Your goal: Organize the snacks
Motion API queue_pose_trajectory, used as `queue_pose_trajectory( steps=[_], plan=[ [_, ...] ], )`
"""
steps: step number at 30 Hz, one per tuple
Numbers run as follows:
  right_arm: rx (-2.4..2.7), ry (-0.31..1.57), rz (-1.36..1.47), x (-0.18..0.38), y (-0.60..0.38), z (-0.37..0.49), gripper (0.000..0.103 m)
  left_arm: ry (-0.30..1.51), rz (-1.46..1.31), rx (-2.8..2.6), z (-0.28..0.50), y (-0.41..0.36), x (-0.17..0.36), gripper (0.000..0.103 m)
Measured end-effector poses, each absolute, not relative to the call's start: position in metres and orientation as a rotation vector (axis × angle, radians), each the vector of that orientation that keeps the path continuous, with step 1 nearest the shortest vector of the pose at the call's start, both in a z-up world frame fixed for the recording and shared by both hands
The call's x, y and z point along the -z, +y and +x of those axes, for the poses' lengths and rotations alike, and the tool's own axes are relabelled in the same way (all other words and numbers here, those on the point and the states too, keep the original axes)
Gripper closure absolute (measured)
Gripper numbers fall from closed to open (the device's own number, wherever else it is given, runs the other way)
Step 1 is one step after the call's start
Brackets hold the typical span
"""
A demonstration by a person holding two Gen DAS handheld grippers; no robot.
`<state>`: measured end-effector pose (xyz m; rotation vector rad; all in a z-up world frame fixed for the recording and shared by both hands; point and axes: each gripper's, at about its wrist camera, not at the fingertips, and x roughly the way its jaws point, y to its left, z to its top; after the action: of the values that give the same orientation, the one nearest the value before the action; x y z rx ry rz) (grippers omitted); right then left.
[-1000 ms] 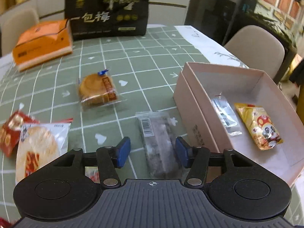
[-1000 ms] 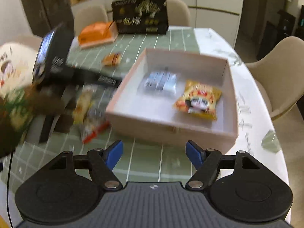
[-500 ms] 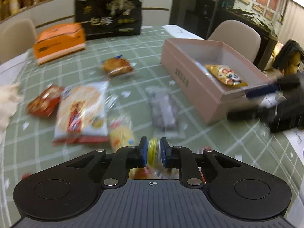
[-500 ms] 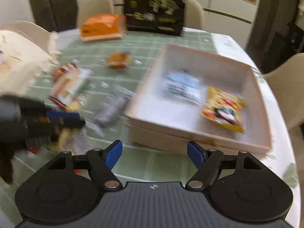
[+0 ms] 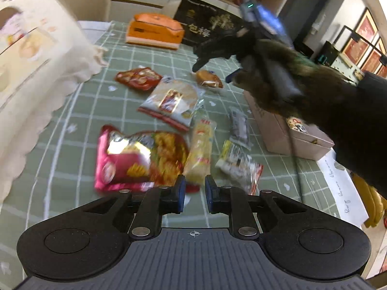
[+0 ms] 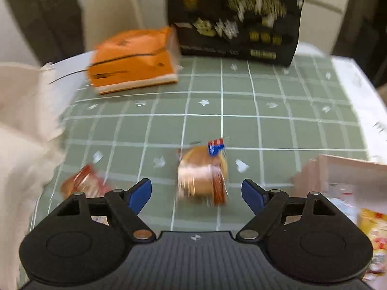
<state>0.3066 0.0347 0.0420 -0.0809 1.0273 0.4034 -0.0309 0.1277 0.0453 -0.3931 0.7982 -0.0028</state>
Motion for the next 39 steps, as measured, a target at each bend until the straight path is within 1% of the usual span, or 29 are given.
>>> queue_pose_trajectory(
  steps=[1, 2, 3, 4, 7, 13, 17, 21, 24, 29, 30, 31, 32, 33, 34, 36, 39],
  plan=[
    [-0.389, 1.048, -0.079, -0.034, 0.041, 0.315, 0.022, 0.801, -0.395, -0.002, -0.037, 0.129, -0.045, 0.083],
    [-0.370, 1.058, -0.094, -0.029, 0.045, 0.318, 0.027, 0.804, -0.395, -0.005, -0.041, 0.130, -0.044, 0.083],
    [-0.353, 1.063, -0.119, -0.026, 0.048, 0.316, 0.046, 0.808, -0.394, -0.005, -0.045, 0.132, -0.043, 0.083],
    [-0.346, 1.064, -0.142, -0.027, 0.050, 0.309, 0.054, 0.812, -0.396, -0.003, -0.048, 0.134, -0.042, 0.083],
    [-0.458, 1.077, -0.140, -0.042, 0.043, 0.273, 0.057, 0.831, -0.392, 0.013, -0.050, 0.139, -0.036, 0.083],
    [-0.593, 1.070, -0.088, -0.084, -0.013, 0.182, 0.057, 0.840, -0.326, 0.046, -0.037, 0.141, -0.040, 0.083],
    [-0.559, 1.004, -0.052, -0.105, -0.074, 0.131, 0.057, 0.803, -0.295, 0.130, -0.005, 0.126, -0.054, 0.082],
    [-0.454, 0.983, -0.085, -0.094, -0.116, 0.089, 0.057, 0.807, -0.251, 0.244, 0.043, 0.096, -0.056, 0.082],
    [-0.395, 1.010, -0.105, -0.072, -0.137, 0.060, 0.057, 0.828, -0.238, 0.261, 0.084, 0.075, -0.046, 0.080],
    [-0.292, 0.999, -0.114, -0.043, -0.157, 0.035, 0.056, 0.871, -0.148, 0.178, 0.142, 0.049, -0.024, 0.077],
    [-0.285, 0.984, -0.109, -0.039, -0.161, 0.032, 0.054, 0.882, -0.131, 0.169, 0.149, 0.045, -0.021, 0.077],
    [-0.278, 0.974, -0.107, -0.036, -0.163, 0.030, 0.047, 0.898, -0.114, 0.169, 0.157, 0.040, -0.017, 0.077],
    [-0.278, 0.973, -0.109, -0.032, -0.163, 0.028, 0.042, 0.911, -0.096, 0.168, 0.163, 0.035, -0.014, 0.076],
    [-0.284, 0.972, -0.109, -0.030, -0.167, 0.025, 0.035, 0.914, -0.071, 0.162, 0.166, 0.034, -0.012, 0.072],
    [-0.293, 0.970, -0.112, -0.028, -0.167, 0.024, 0.033, 0.908, -0.048, 0.160, 0.169, 0.030, -0.011, 0.066],
    [-0.309, 0.977, -0.128, -0.021, -0.167, 0.021, 0.033, 0.908, -0.024, 0.158, 0.178, 0.025, -0.010, 0.060],
    [-0.317, 0.993, -0.149, -0.011, -0.166, 0.021, 0.033, 0.918, -0.026, 0.137, 0.189, 0.018, -0.008, 0.056]
  ],
)
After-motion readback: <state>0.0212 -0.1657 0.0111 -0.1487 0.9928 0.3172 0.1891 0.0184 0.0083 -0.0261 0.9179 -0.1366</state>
